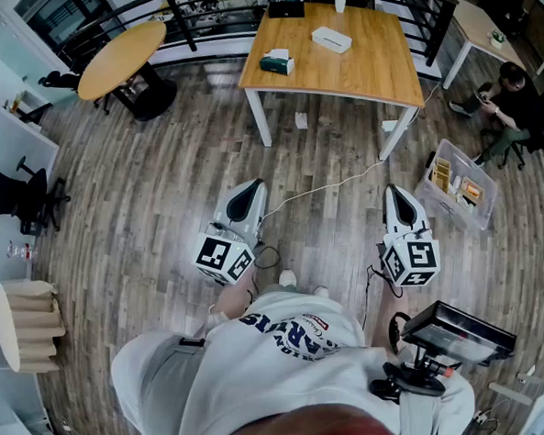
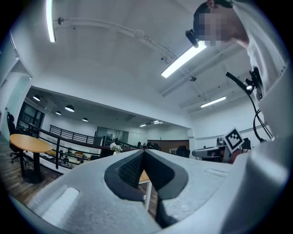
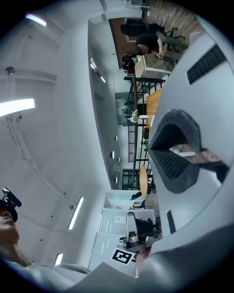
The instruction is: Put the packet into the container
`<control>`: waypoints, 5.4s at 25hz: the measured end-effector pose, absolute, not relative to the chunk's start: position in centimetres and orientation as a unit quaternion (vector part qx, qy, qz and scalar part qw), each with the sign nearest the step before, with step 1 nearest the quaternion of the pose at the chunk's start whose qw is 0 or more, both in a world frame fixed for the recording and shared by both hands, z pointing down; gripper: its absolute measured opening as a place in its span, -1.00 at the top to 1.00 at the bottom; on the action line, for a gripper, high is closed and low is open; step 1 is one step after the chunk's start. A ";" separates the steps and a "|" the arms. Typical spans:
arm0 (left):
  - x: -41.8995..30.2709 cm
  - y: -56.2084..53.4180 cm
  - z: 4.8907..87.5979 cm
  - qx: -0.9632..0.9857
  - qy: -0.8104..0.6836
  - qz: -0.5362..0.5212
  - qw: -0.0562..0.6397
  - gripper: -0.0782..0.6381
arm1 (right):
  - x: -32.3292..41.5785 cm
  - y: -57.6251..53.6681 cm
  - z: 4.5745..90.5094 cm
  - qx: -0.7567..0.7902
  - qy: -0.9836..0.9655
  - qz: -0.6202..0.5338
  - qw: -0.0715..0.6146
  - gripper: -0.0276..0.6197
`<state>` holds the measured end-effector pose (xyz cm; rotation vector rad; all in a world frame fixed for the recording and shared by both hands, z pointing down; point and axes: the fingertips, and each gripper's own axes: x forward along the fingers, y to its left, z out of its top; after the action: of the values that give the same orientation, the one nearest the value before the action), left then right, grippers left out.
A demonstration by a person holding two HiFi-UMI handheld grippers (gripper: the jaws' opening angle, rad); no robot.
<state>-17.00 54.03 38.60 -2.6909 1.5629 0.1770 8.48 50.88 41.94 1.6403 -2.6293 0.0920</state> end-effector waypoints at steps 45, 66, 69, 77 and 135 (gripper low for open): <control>-10.6 56.6 43.5 -0.873 0.484 0.055 -0.011 0.79 | 10.3 54.2 48.0 0.517 -0.854 0.033 0.049 0.90; -15.6 41.8 44.7 -0.859 0.506 0.067 -0.038 0.79 | 6.5 39.6 47.7 0.507 -0.858 0.045 0.076 0.90; -16.1 39.8 45.0 -0.859 0.505 0.070 -0.040 0.79 | 5.7 38.1 48.2 0.503 -0.858 0.050 0.084 0.90; -16.9 34.6 44.5 -0.866 0.493 0.072 -0.045 0.79 | 4.8 33.6 47.1 0.516 -0.851 0.050 0.085 0.90; -21.0 20.0 46.9 -0.891 0.449 0.049 -0.049 0.79 | 0.6 19.8 49.8 0.547 -0.830 0.075 0.076 0.90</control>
<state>-20.99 20.00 46.87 -2.8890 1.4552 0.1598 0.58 19.84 49.77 1.6409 -2.4888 0.2262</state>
